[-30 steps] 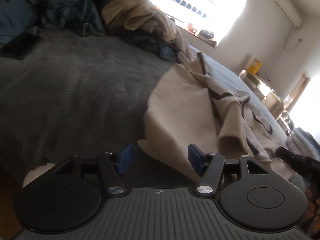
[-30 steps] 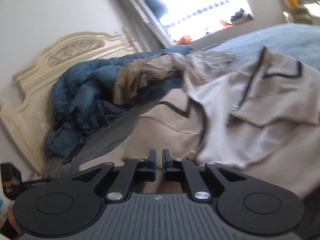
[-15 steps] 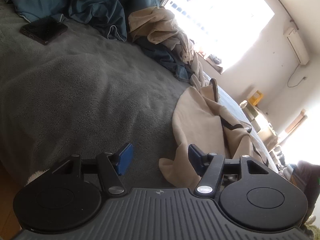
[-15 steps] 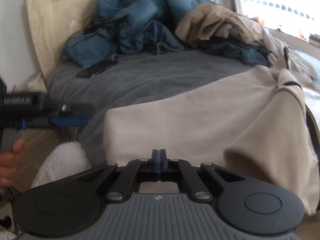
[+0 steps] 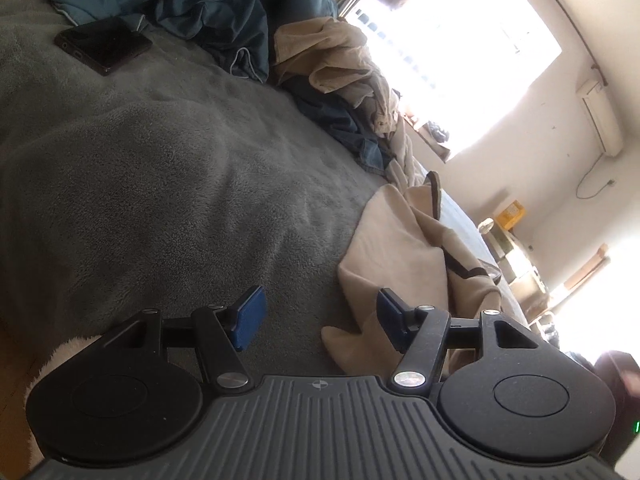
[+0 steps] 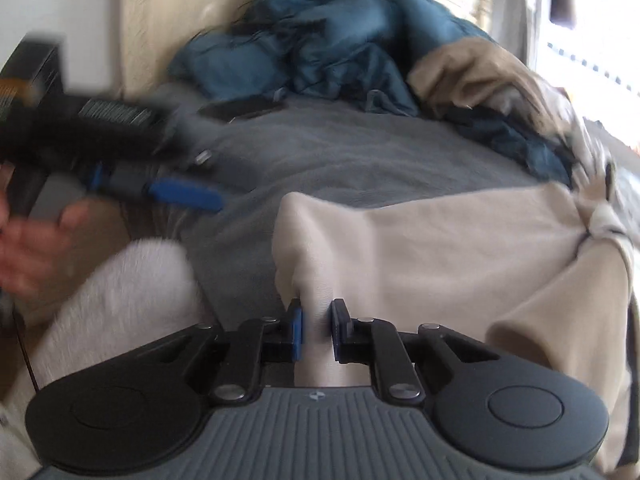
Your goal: Fold clothes
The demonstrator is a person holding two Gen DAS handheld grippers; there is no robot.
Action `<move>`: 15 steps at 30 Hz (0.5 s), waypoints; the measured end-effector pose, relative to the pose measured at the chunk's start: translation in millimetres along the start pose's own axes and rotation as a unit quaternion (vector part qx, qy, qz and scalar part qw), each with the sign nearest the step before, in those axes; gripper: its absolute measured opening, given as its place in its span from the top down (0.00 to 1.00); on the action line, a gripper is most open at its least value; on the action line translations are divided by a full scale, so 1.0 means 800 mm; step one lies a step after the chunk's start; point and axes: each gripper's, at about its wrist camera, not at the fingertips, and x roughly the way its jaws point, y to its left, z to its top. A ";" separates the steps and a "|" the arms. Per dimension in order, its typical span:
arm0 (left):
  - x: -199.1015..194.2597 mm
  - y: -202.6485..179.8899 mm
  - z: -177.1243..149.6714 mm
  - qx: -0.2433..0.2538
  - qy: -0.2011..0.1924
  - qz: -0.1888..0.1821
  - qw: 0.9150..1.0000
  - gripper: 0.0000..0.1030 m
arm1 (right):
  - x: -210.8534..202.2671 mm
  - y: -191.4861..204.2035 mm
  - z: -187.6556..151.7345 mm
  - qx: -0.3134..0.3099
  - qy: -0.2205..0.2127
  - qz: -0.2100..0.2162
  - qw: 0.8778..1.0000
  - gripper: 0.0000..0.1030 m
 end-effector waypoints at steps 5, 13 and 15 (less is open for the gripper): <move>0.021 -0.010 -0.002 0.000 0.025 -0.041 0.999 0.38 | -0.032 -0.143 -0.011 0.341 -0.073 0.081 0.934 0.86; 0.106 -0.052 -0.006 0.010 0.102 -0.120 0.987 0.38 | 0.002 -0.234 -0.109 0.603 -0.109 0.265 0.744 0.86; 0.123 -0.064 -0.008 0.007 0.114 -0.149 0.982 0.38 | 0.005 -0.238 -0.113 0.604 -0.111 0.279 0.738 0.86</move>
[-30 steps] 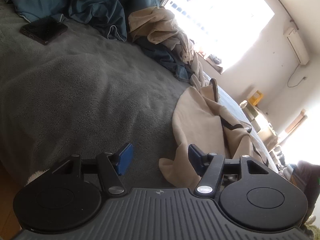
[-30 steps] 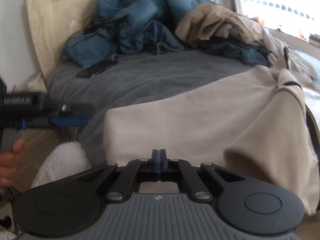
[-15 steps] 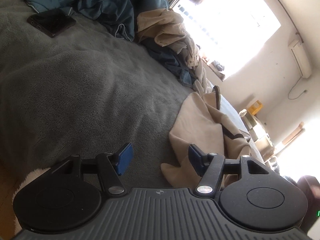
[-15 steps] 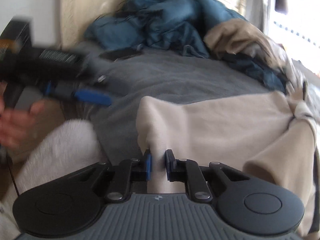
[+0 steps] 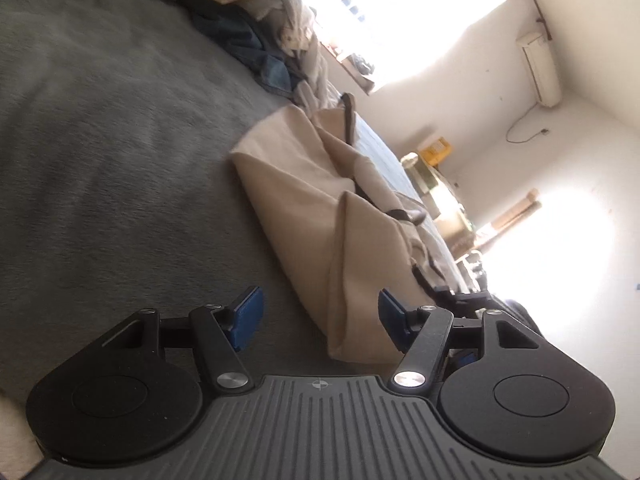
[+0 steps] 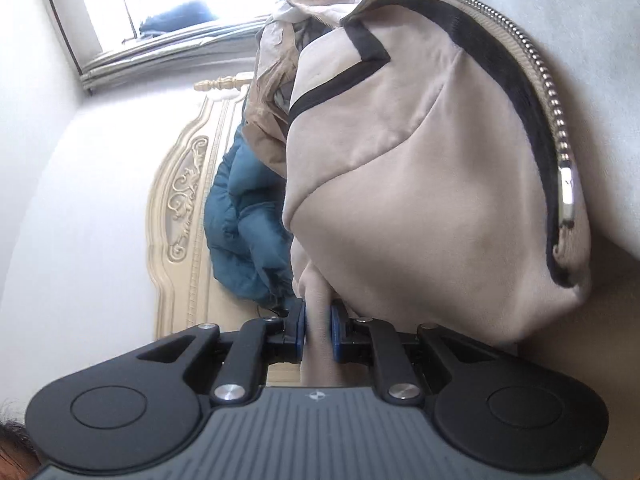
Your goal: Fold clothes
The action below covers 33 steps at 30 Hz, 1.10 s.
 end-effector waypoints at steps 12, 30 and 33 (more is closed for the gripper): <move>0.031 -0.002 -0.003 -0.053 -0.001 -0.081 0.995 0.48 | -0.007 -0.002 0.008 0.008 0.006 0.065 0.998 0.86; 0.033 0.011 -0.011 -0.114 -0.001 -0.160 0.981 0.51 | -0.065 0.029 -0.016 -0.061 -0.048 -0.020 0.997 0.60; 0.030 -0.001 -0.017 -0.082 0.001 -0.150 0.985 0.51 | -0.076 0.047 -0.025 -0.104 -0.086 -0.074 0.988 0.60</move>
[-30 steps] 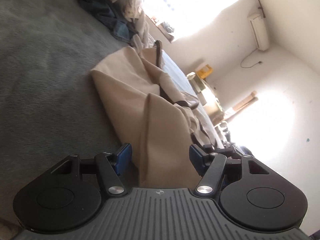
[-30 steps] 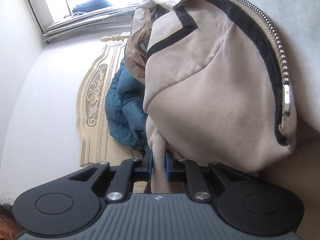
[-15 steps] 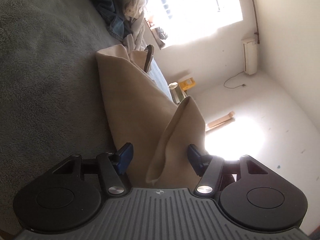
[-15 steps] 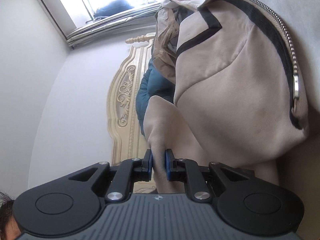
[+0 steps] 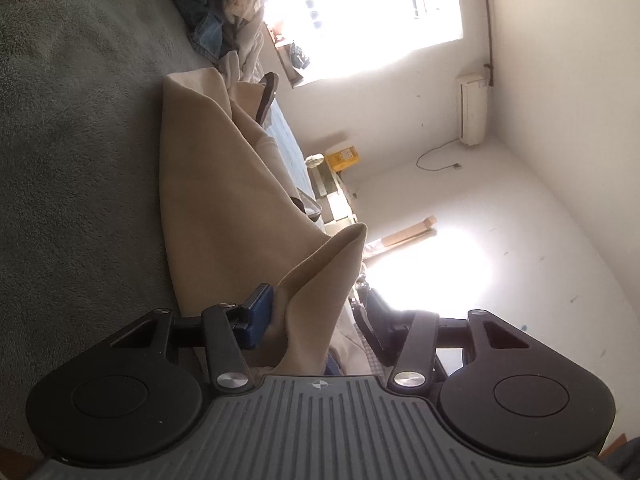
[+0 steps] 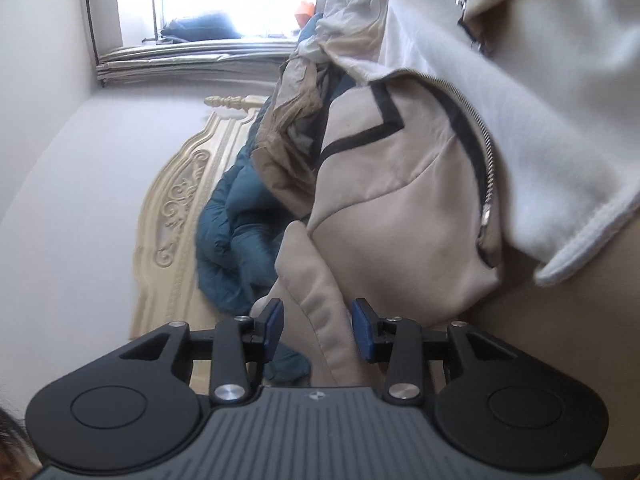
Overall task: Fold clothes
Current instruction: 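Lift and fold the held hoodie fabric with both grippers toward each other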
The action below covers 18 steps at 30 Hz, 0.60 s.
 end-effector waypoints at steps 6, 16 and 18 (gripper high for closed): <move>0.022 -0.036 -0.025 0.126 0.031 0.052 0.990 0.51 | -0.015 0.045 -0.010 -0.093 -0.035 -0.031 0.995 0.60; 0.044 -0.052 -0.041 0.200 0.016 0.175 0.964 0.88 | -0.049 0.032 -0.018 -0.097 -0.026 -0.057 0.993 0.60; 0.028 -0.056 -0.033 0.195 -0.011 0.187 0.963 0.94 | -0.062 0.028 -0.019 -0.094 -0.033 -0.062 0.993 0.60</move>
